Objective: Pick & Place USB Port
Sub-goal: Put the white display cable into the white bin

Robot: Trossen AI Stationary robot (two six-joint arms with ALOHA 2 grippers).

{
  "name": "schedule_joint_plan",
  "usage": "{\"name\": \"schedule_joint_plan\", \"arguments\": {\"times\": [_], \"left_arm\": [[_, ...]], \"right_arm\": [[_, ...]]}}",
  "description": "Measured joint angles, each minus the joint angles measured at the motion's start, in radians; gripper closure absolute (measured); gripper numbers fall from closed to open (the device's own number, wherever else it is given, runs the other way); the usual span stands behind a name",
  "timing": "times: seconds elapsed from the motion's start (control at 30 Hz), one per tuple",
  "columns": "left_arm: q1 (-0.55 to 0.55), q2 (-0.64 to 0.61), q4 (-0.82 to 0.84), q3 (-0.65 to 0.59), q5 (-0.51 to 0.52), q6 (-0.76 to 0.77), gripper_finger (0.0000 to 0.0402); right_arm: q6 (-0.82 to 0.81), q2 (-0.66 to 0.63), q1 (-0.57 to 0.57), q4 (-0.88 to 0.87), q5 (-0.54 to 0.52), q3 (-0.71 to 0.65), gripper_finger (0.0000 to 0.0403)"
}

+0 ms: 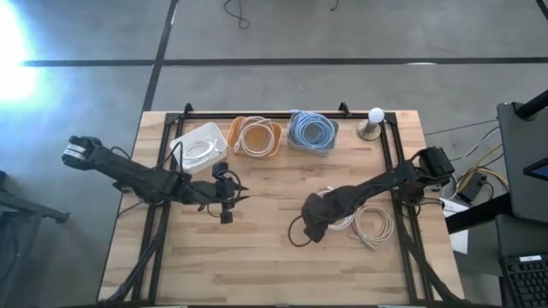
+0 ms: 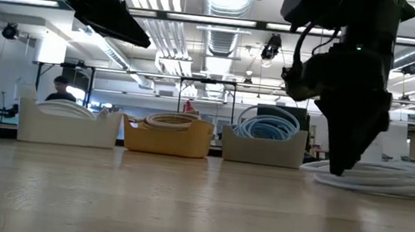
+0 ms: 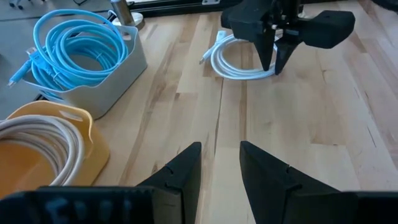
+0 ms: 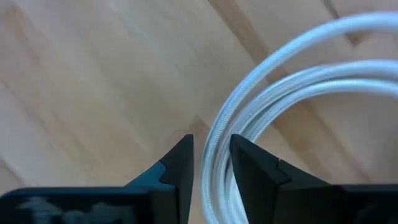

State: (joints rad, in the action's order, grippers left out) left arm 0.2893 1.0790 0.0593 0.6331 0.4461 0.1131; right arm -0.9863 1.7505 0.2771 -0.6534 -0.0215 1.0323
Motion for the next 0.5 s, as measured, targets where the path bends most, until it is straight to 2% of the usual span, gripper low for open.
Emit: {"name": "schedule_joint_plan", "arguments": {"times": [0.13,0.3,0.5], "left_arm": [[0.0,0.0,0.0,0.0,0.0,0.0,0.028],[0.0,0.0,0.0,0.0,0.0,0.0,0.028],[0.0,0.0,0.0,0.0,0.0,0.0,0.028]], "right_arm": [[0.06,0.002,-0.004,0.006,-0.054,0.018,0.0334],[0.079,0.002,-0.016,0.005,-0.057,0.016,0.0381],[0.13,0.002,-0.016,0.005,-0.059,0.025,0.0392]]}}
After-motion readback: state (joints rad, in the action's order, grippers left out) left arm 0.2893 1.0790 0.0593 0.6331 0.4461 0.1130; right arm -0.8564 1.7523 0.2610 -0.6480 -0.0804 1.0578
